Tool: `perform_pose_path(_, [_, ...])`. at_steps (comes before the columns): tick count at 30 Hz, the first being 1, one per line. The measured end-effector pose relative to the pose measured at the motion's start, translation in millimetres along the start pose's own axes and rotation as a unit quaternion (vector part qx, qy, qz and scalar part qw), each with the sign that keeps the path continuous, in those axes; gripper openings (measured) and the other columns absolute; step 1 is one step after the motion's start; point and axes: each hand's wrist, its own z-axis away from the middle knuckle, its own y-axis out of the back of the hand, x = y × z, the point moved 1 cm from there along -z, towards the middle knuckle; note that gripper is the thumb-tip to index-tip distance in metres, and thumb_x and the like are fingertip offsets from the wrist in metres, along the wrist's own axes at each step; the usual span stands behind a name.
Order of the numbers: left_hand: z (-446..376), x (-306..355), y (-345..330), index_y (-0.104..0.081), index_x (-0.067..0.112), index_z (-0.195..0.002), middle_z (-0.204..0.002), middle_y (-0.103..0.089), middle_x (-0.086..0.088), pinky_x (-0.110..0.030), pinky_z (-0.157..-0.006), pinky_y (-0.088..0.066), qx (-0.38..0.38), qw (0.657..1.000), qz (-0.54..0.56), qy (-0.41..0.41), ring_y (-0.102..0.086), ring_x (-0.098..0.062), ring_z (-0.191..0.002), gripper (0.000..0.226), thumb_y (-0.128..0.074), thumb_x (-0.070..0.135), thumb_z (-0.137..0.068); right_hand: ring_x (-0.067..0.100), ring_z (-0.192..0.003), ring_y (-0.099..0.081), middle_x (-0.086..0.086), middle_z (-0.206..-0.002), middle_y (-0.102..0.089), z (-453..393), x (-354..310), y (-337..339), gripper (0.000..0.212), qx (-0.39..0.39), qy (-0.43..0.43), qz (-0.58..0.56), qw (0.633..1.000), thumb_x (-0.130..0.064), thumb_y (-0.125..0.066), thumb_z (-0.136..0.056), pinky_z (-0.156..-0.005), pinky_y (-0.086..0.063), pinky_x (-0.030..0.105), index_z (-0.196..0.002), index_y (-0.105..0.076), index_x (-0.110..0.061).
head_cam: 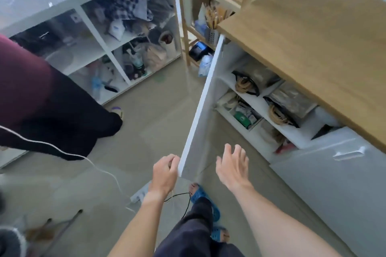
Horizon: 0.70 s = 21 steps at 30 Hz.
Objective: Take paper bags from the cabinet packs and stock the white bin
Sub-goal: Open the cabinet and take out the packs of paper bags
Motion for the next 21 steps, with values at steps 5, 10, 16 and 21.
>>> perform_pose_path(5, [-27,-13,57,-0.07,0.017,-0.086,-0.091,-0.068,0.008,-0.027,-0.075,-0.041,0.171,0.961,0.151,0.155,-0.057,-0.015,-0.093,0.022,-0.05,0.026,-0.092,0.029,-0.117,-0.042,0.013,-0.129,-0.044,-28,-70,-13,0.038,-0.016,0.073,-0.002,0.997,-0.033,-0.046,-0.098,-0.099,-0.034,0.039,-0.13,-0.043,-0.012])
perform_pose_path(10, [-71,-10,77,-0.055,0.016,-0.094,-0.097,-0.061,-0.001,-0.034,-0.08,-0.036,0.353,0.89,0.193,0.215,-0.05,-0.024,-0.094,0.03,-0.028,0.028,-0.098,0.029,-0.119,-0.042,0.014,-0.13,-0.045,-60,-119,-18,0.039,-0.028,0.111,0.001,0.993,-0.033,-0.046,-0.098,-0.1,-0.034,0.039,-0.13,-0.044,-0.011])
perform_pose_path(16, [-140,-12,89,-0.053,0.02,-0.104,-0.083,-0.057,0.003,-0.036,-0.078,-0.04,0.496,0.803,0.216,0.25,-0.052,-0.028,-0.085,0.04,-0.023,0.046,-0.098,0.032,-0.138,-0.033,0.02,-0.147,-0.037,-130,-124,-23,0.051,-0.044,0.081,0.017,0.996,-0.034,-0.046,-0.099,-0.111,-0.029,0.042,-0.142,-0.039,-0.007])
perform_pose_path(21, [-178,-36,81,-0.049,0.014,-0.131,-0.107,-0.063,-0.008,-0.034,-0.091,-0.039,0.512,0.791,0.206,0.264,-0.053,-0.03,-0.101,0.048,-0.026,0.044,-0.101,0.036,-0.136,-0.035,0.024,-0.145,-0.037,-188,-98,-27,0.05,-0.05,-0.001,0.013,0.999,-0.032,-0.049,-0.098,-0.109,-0.031,0.044,-0.139,-0.041,-0.004])
